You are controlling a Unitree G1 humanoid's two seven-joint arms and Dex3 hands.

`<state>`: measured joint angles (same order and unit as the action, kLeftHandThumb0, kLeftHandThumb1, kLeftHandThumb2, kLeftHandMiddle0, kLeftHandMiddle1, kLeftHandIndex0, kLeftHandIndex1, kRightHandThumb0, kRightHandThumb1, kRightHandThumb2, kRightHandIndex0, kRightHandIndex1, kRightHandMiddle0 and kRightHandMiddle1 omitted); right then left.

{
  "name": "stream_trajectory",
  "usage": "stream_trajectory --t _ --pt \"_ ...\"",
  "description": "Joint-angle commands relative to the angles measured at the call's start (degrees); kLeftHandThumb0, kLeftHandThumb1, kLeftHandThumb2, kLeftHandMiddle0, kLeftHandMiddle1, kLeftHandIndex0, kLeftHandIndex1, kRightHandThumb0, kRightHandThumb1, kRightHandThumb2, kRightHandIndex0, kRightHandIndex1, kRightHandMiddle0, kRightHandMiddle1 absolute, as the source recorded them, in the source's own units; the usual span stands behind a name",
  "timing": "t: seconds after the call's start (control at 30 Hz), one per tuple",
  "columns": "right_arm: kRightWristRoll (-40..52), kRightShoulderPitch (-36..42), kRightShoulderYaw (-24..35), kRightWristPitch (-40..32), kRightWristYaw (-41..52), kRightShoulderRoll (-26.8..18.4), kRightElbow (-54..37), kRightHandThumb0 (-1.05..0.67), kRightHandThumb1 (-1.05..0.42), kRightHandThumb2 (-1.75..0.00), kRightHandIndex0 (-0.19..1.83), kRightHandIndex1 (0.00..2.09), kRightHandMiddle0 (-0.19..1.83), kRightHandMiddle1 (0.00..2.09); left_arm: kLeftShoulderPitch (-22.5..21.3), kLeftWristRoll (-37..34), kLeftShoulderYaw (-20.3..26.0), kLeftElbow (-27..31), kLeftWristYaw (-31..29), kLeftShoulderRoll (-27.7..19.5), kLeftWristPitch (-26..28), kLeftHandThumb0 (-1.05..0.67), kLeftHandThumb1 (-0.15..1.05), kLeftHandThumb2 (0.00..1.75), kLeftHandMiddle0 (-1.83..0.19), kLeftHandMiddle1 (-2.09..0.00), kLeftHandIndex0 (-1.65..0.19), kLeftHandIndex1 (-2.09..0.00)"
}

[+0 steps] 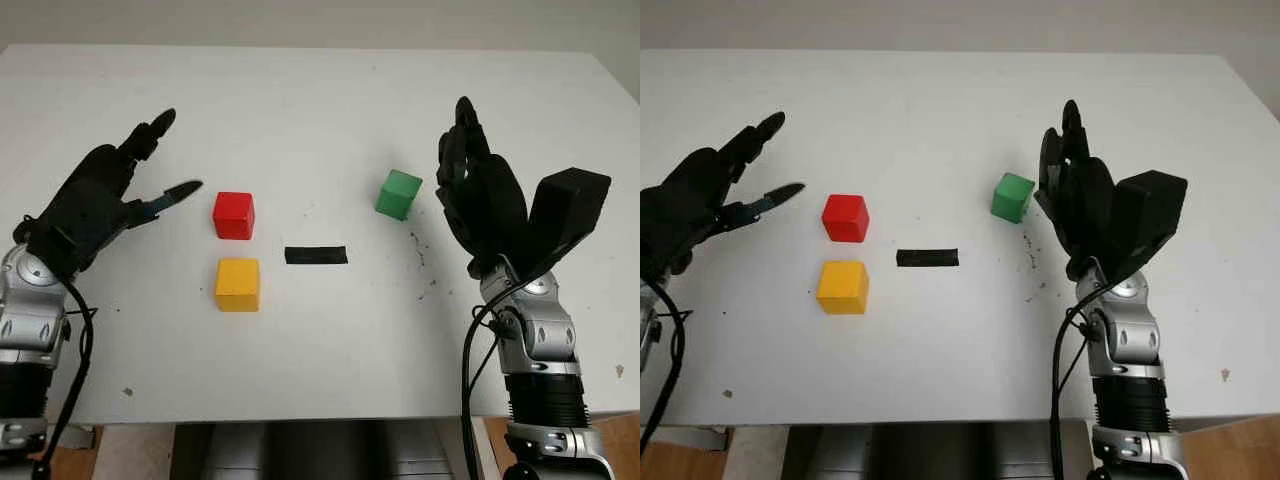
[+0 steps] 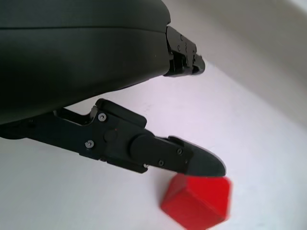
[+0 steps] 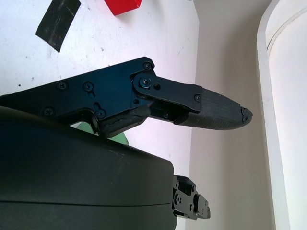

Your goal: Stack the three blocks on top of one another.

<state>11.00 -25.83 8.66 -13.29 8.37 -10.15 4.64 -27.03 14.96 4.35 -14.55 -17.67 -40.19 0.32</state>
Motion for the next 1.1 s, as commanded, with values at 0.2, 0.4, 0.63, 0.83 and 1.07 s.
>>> stream_trajectory --t 0.2,0.4,0.63,0.83,1.07 --pt "-0.5 -0.7 0.0 0.0 -0.7 -0.4 -0.9 -0.76 -1.05 -0.70 -0.19 0.00 -0.19 0.00 -3.2 9.1 -6.9 -3.2 -0.9 -3.7 -2.0 -0.72 0.92 0.04 -0.09 -0.06 -0.39 -0.10" --pt "-0.6 -0.8 -0.1 0.1 -0.8 -0.3 -0.5 -0.76 -1.05 -0.71 -0.19 0.00 -0.19 0.00 -4.3 12.3 -9.8 -5.2 -1.0 -3.2 -2.1 -0.76 0.93 0.05 0.01 -0.02 -0.32 -0.05" --pt "-0.4 -0.4 0.3 0.6 -0.9 -0.4 -0.4 -0.77 -1.05 -0.71 -0.19 0.00 -0.19 0.00 -5.1 10.2 -10.0 -7.2 -2.6 -2.0 -1.6 -0.79 0.93 0.05 0.07 -0.03 -0.29 -0.04" --pt "-0.4 -0.1 0.3 -0.1 -1.3 -0.2 -1.0 -0.77 -1.05 -0.72 -0.19 0.00 -0.19 0.00 -5.4 7.5 -9.7 -9.5 -2.2 -0.2 -1.9 -0.77 0.91 0.05 0.11 -0.03 -0.27 -0.04" --pt "-0.3 0.0 0.4 0.6 -1.0 -0.4 -0.7 -0.77 -1.05 -0.71 -0.19 0.00 -0.19 0.00 -5.6 7.8 -10.2 -9.6 -1.6 0.0 -3.4 -0.75 0.91 0.05 0.13 -0.05 -0.30 -0.06"
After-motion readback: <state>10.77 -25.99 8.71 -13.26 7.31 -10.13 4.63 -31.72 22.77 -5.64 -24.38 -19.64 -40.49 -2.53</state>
